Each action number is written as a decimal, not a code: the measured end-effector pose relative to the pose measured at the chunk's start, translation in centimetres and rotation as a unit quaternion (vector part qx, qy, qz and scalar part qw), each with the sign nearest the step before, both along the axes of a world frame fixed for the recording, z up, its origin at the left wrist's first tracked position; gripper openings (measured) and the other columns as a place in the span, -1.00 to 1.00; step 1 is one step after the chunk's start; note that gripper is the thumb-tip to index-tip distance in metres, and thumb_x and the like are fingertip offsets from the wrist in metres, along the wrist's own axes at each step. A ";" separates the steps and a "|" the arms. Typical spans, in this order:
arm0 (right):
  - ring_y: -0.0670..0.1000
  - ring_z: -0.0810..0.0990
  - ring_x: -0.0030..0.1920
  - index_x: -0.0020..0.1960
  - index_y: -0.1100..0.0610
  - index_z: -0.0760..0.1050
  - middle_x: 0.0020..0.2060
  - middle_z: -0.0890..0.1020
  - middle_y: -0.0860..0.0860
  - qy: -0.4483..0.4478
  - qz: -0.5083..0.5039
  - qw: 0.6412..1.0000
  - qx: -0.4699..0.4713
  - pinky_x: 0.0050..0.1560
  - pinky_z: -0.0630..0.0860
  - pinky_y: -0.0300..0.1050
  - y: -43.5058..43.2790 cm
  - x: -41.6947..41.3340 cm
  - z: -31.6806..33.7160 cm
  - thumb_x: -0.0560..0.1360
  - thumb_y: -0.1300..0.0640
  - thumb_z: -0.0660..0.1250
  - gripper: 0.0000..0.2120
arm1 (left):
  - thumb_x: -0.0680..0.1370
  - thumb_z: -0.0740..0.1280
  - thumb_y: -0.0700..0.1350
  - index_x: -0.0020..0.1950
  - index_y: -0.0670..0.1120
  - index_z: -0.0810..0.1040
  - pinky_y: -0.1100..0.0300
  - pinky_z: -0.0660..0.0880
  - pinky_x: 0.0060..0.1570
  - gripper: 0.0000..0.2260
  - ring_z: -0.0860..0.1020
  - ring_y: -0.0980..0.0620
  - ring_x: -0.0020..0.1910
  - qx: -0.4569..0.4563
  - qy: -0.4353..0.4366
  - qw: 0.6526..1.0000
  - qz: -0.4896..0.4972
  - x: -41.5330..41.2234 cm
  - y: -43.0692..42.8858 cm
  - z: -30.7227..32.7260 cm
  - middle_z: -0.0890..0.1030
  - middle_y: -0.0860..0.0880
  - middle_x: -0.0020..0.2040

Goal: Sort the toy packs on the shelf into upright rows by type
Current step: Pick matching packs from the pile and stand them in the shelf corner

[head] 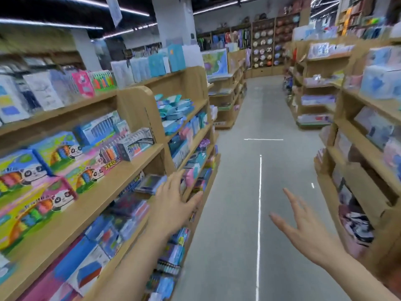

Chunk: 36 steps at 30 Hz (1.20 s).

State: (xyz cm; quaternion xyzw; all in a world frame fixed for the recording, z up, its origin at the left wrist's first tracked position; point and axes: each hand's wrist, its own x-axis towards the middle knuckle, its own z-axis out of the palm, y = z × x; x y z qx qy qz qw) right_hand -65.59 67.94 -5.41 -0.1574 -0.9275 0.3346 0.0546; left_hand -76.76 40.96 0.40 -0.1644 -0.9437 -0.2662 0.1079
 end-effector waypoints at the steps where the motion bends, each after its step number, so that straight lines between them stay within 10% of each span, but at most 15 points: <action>1: 0.07 0.26 0.44 0.47 -0.29 -0.07 0.51 0.16 -0.02 0.024 -0.010 0.998 -0.063 0.40 0.25 0.09 0.7 -2.9 0.4 0.27 -0.55 0.03 -0.16 | 0.51 0.29 0.20 0.47 0.08 0.20 0.11 0.26 0.29 -0.42 0.27 0.03 0.40 0.058 -0.021 0.998 0.008 -3.0 0.7 0.6 0.32 0.08 0.43; 6: 0.02 0.53 0.06 0.39 -0.20 0.20 0.14 0.52 -0.02 0.088 -0.049 0.984 -0.144 0.11 0.40 0.02 4.1 -16.5 4.1 0.30 -0.47 0.03 -0.28 | 0.50 0.27 0.25 0.34 0.07 0.33 0.01 0.48 0.14 -0.51 0.49 0.07 0.12 0.271 -0.131 0.953 0.045 -17.9 3.5 3.3 0.47 0.08 0.18; 17: 0.05 0.61 -0.04 0.18 0.06 0.48 0.00 0.59 0.03 0.176 0.004 0.942 -0.288 -0.10 0.52 -0.03 12.5 -47.5 7.8 0.55 -0.20 0.13 -0.60 | 0.60 0.22 -0.03 0.07 0.06 0.52 -0.04 0.49 0.14 -0.89 0.54 0.02 0.07 0.289 -0.080 0.950 0.088 -42.6 11.7 4.0 0.57 0.09 0.03; 24: -0.12 0.56 -0.02 -0.10 -0.14 0.50 -0.12 0.58 -0.19 0.161 0.118 0.935 -0.292 -0.01 0.53 -0.07 16.6 -66.4 9.9 0.56 -0.14 0.18 -0.83 | 0.54 0.31 -0.16 0.22 0.05 0.50 0.20 0.35 0.12 -0.74 0.41 0.15 0.22 0.186 -0.009 0.972 0.145 -55.6 16.5 4.1 0.50 0.16 0.12; 36: -0.04 0.44 0.25 0.37 -0.07 0.30 0.29 0.44 -0.05 0.085 0.328 0.923 -0.182 0.24 0.37 -0.03 11.2 -92.0 9.0 0.49 -0.28 0.16 -0.47 | 0.42 0.40 0.17 0.44 0.12 0.27 -0.08 0.18 0.42 -0.37 0.11 -0.09 0.50 -0.133 0.077 0.960 0.235 -76.8 14.9 4.9 0.17 -0.03 0.53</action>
